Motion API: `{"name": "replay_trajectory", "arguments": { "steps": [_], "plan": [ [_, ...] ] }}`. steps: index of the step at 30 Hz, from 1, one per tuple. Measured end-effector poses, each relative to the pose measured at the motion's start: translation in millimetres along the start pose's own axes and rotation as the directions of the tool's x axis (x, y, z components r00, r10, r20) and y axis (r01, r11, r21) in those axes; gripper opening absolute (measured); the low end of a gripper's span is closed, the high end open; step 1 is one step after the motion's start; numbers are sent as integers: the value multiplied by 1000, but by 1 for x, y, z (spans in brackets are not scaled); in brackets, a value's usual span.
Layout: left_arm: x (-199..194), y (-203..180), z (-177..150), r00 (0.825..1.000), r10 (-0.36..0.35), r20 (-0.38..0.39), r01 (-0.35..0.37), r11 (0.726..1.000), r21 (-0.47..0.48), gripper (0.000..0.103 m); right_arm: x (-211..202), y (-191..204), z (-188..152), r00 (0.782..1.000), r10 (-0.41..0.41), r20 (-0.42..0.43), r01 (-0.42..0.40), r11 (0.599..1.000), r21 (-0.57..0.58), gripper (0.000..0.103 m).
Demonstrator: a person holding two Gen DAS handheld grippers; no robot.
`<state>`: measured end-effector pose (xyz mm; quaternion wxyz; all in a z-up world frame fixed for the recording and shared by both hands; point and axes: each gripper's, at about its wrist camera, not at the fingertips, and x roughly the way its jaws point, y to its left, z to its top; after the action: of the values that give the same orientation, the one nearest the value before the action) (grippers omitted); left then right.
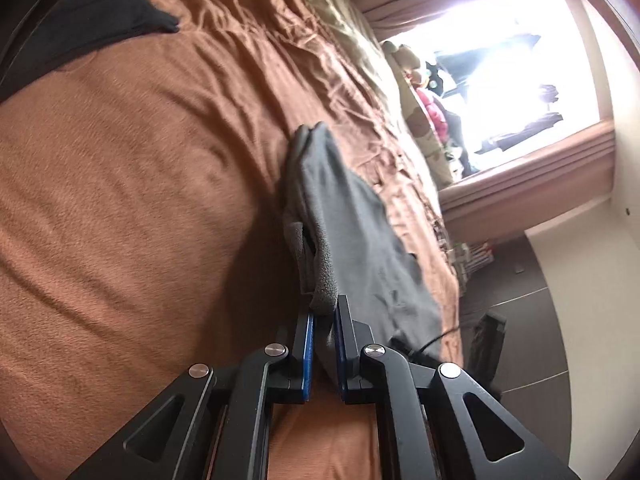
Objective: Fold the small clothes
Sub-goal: 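Lift the held edge and fold it over the shirt with both grippers, then open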
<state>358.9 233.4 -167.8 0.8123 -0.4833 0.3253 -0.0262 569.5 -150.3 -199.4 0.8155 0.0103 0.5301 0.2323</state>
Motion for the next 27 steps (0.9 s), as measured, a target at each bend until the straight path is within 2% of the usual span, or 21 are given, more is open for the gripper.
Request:
{"name": "replay_trajectory", "arguments": {
  "steps": [6, 14, 19, 27],
  "plan": [
    [7, -34, 10, 998, -68, -2, 68, 996, 60, 9, -12, 3, -29, 1000, 18, 18, -18, 999, 28, 7],
    [20, -83, 22, 985, -165, -42, 169, 975, 141, 8, -22, 3, -58, 999, 43, 27, -45, 996, 72, 7],
    [31, -118, 23, 970, -229, -85, 242, 952, 186, 8, -37, -5, -67, 996, 75, 38, -78, 991, 106, 7],
    [52, -177, 19, 934, -313, -171, 348, 905, 245, 8, -100, -30, -79, 982, 67, 176, -86, 991, 101, 7]
  ]
}}
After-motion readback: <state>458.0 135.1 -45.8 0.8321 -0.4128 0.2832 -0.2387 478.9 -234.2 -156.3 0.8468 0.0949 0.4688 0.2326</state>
